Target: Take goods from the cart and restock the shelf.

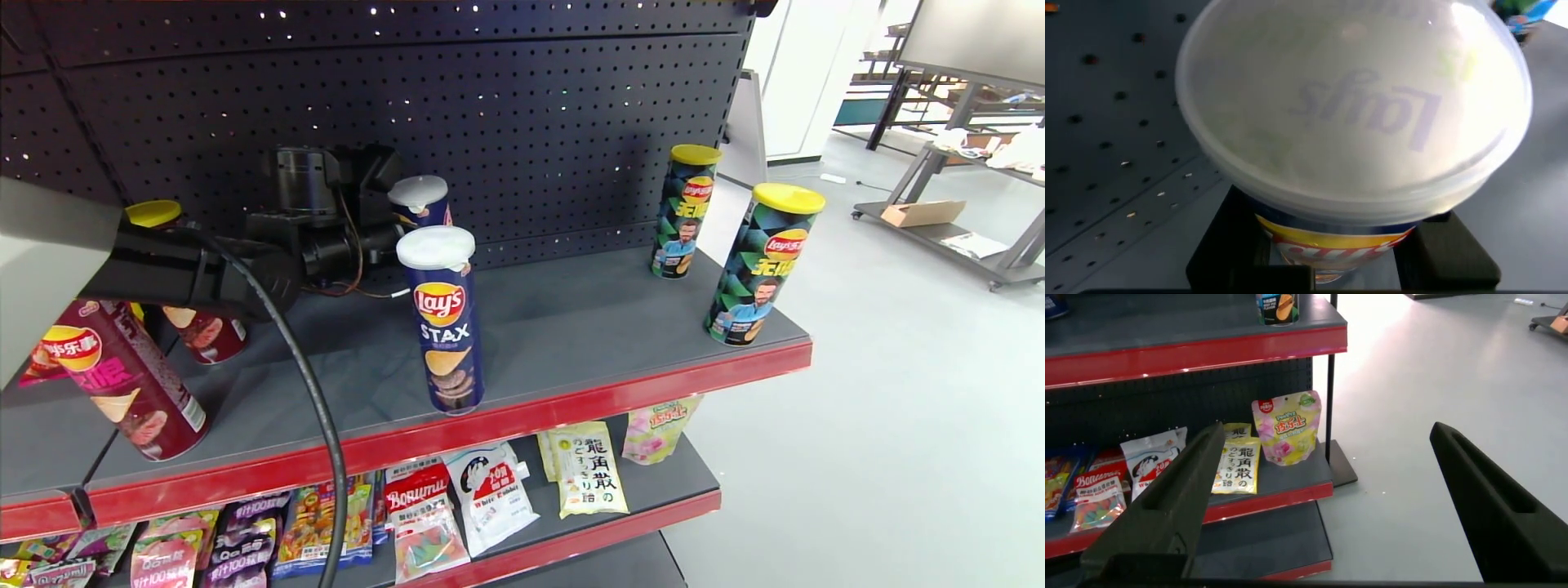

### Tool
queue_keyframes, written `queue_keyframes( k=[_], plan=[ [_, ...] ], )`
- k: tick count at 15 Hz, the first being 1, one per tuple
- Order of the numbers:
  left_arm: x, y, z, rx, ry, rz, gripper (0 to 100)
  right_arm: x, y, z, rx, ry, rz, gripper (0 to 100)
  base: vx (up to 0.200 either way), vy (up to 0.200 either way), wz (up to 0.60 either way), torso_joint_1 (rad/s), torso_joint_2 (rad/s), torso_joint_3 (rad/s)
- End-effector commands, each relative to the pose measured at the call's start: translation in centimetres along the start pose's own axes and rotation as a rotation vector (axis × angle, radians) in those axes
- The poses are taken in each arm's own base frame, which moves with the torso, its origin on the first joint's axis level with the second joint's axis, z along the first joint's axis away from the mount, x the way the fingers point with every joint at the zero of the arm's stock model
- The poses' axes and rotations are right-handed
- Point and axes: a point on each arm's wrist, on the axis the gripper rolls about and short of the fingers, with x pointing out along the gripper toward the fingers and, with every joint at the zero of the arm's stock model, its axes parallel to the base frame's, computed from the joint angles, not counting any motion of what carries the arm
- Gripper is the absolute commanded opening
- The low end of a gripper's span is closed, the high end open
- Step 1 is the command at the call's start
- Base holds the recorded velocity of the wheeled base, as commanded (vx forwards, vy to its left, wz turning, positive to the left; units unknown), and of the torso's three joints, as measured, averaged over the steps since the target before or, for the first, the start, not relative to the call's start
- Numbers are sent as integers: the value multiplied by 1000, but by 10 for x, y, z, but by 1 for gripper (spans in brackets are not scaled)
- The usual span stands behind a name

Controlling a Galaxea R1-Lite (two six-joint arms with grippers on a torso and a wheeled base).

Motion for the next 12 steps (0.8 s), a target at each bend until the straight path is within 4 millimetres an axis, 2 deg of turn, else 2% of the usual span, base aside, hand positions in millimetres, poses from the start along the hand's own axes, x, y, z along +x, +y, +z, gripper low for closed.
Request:
queue_keyframes(
  k=[1, 12],
  plan=[
    [-1, -2, 2, 2, -7, -8, 0, 0, 0, 0, -1, 1, 0, 100, 0, 0, 0, 0, 0, 0],
    [2, -6, 2, 2, 1, -27, 0, 0, 0, 0, -1, 0, 0, 100, 0, 0, 0, 0, 0, 0]
  ],
)
